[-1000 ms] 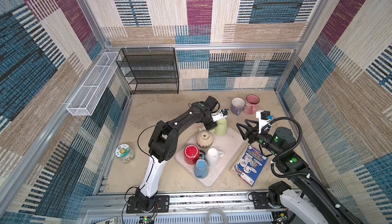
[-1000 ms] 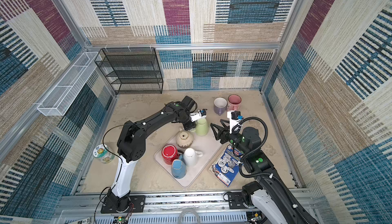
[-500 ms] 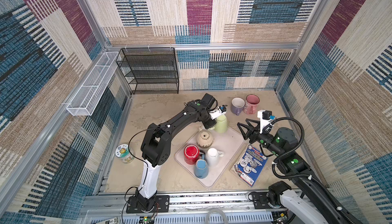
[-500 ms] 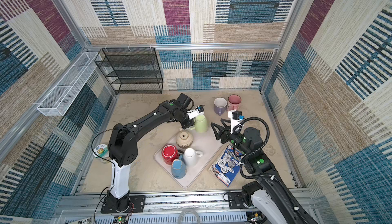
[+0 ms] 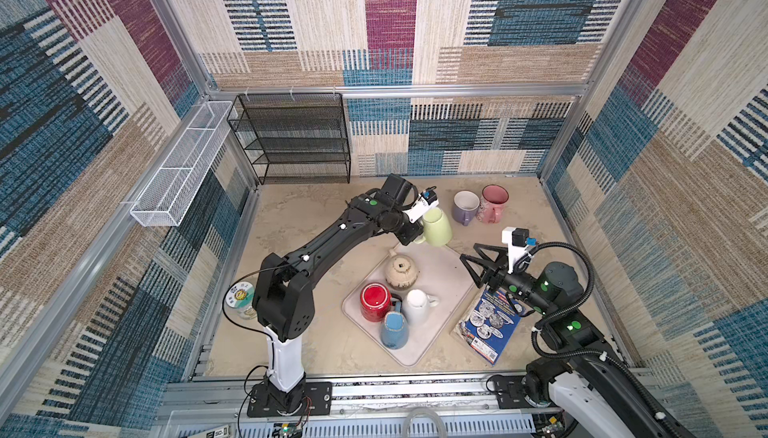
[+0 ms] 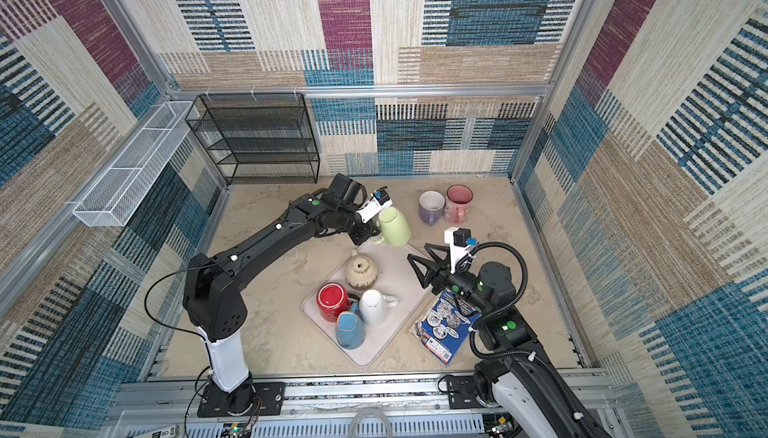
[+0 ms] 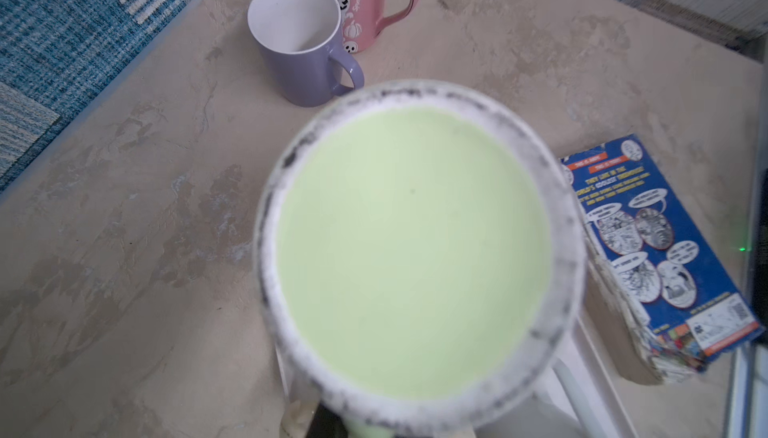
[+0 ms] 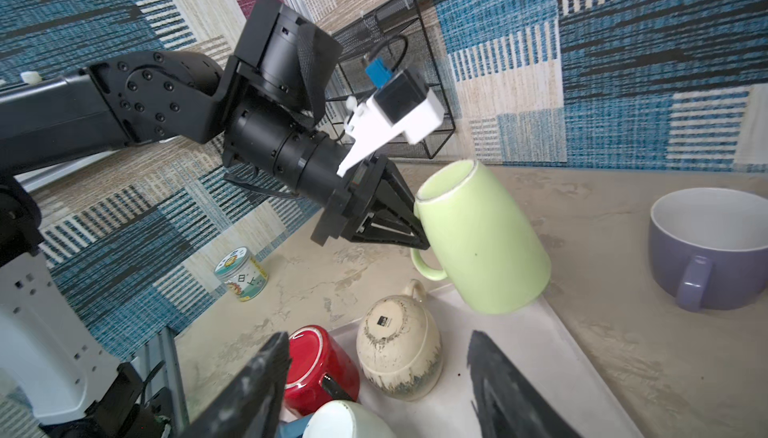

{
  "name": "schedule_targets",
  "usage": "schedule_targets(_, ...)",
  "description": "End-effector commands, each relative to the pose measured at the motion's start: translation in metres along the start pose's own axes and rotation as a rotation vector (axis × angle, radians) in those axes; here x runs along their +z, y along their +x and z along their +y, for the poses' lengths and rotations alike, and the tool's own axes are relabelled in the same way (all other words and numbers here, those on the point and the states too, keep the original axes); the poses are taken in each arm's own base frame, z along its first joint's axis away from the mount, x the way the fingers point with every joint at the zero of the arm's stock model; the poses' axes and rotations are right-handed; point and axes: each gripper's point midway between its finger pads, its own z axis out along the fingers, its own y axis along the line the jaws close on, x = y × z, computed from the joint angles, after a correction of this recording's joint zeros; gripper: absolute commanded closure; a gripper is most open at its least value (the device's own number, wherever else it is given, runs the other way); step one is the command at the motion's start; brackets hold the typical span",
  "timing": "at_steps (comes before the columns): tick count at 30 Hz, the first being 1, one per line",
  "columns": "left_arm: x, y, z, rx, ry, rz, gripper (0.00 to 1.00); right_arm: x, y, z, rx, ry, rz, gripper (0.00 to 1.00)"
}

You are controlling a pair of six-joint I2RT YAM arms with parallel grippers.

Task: Turn the mug right side up
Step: 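Lift the light green mug off the tray with the left gripper, tilting it sideways, then move the right gripper toward the light green mug held by the left gripper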

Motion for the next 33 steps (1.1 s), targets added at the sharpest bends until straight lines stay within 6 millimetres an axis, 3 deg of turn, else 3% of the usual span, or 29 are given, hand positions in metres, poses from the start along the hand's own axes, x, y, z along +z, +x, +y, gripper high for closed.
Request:
schedule_targets(1, -0.025, -0.036, -0.007, -0.062, 0.052, -0.174, 1.0, -0.002, 0.004, 0.024, 0.034, -0.149, 0.002, 0.29)
schedule_targets(5, -0.053, -0.05, -0.013, -0.096, 0.081, -0.271, 1.0, -0.005, 0.013, 0.033, 0.089, -0.235, -0.007, 0.28)
schedule_targets(10, -0.083, -0.063, -0.022, -0.14, 0.137, -0.367, 1.0, -0.003, 0.01, 0.041, 0.103, -0.295, -0.024, 0.27)
schedule_targets(22, -0.165, -0.087, -0.048, -0.206, 0.306, -0.626, 1.0, 0.005, -0.027, 0.061, 0.072, -0.429, -0.103, 0.27)
schedule_targets(28, -0.191, -0.092, -0.061, -0.218, 0.381, -0.702, 1.0, 0.015, -0.045, 0.07, 0.047, -0.49, -0.109, 0.33)
schedule_targets(33, -0.204, -0.096, -0.068, -0.233, 0.43, -0.743, 1.0, 0.02, -0.063, 0.077, 0.014, -0.525, -0.125, 0.3)
